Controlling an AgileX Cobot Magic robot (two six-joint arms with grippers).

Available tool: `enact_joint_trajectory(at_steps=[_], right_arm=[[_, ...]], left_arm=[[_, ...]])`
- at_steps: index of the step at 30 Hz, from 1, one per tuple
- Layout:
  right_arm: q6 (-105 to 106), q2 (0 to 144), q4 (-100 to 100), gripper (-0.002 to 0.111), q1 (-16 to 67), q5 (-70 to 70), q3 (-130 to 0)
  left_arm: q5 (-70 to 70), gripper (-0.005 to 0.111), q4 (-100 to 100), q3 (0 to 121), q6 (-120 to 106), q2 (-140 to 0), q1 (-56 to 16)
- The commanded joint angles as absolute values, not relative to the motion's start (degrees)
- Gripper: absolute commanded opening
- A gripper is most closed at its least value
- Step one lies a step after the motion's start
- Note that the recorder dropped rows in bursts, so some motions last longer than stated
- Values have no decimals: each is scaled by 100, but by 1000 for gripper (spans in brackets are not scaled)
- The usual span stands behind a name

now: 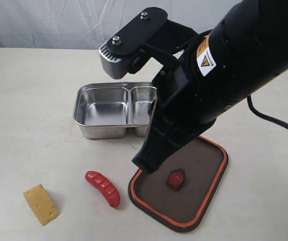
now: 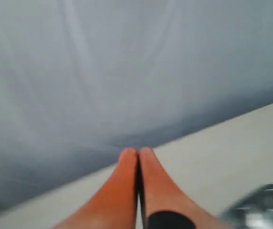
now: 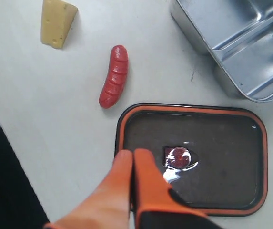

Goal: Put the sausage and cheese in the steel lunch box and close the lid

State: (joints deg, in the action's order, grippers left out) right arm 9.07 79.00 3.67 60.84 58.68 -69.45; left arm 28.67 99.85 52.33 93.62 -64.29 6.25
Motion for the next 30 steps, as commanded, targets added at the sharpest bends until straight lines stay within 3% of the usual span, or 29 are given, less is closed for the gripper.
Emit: enact_joint_trajectory(at_steps=[1, 4, 10, 13, 17, 20, 22, 27, 30], right_arm=[[904, 7848, 306, 0, 6069, 5806, -6938], [904, 7848, 308, 0, 6069, 5758, -6938], [904, 7848, 292, 0, 6069, 5733, -6938], [904, 7848, 294, 0, 6069, 5744, -6938], [904, 7860, 294, 0, 6069, 5743, -6938], [904, 7860, 211, 0, 6069, 5660, -6938], [904, 7860, 159, 0, 6069, 5660, -6928], [904, 7860, 159, 0, 6069, 5659, -6928], [904, 7860, 106, 0, 6069, 5505, -6926]], left_arm=[[675, 0, 9880, 5435, 5654, -6666, 605], [366, 0, 9821, 5349, 5762, -6782, 605], [3115, 0, 9995, 4783, 6013, -6873, 605], [3546, 0, 9995, 4361, 7480, -6939, 563], [2654, 0, 9995, 3939, 10020, -7122, 563], [1855, 0, 9995, 3907, 10221, -7250, 563], [895, 0, 9995, 3907, 9494, -7288, 563], [-2132, 0, 9995, 3907, 4911, -7288, 563], [-3173, 0, 9390, 3907, 5199, -7288, 563]])
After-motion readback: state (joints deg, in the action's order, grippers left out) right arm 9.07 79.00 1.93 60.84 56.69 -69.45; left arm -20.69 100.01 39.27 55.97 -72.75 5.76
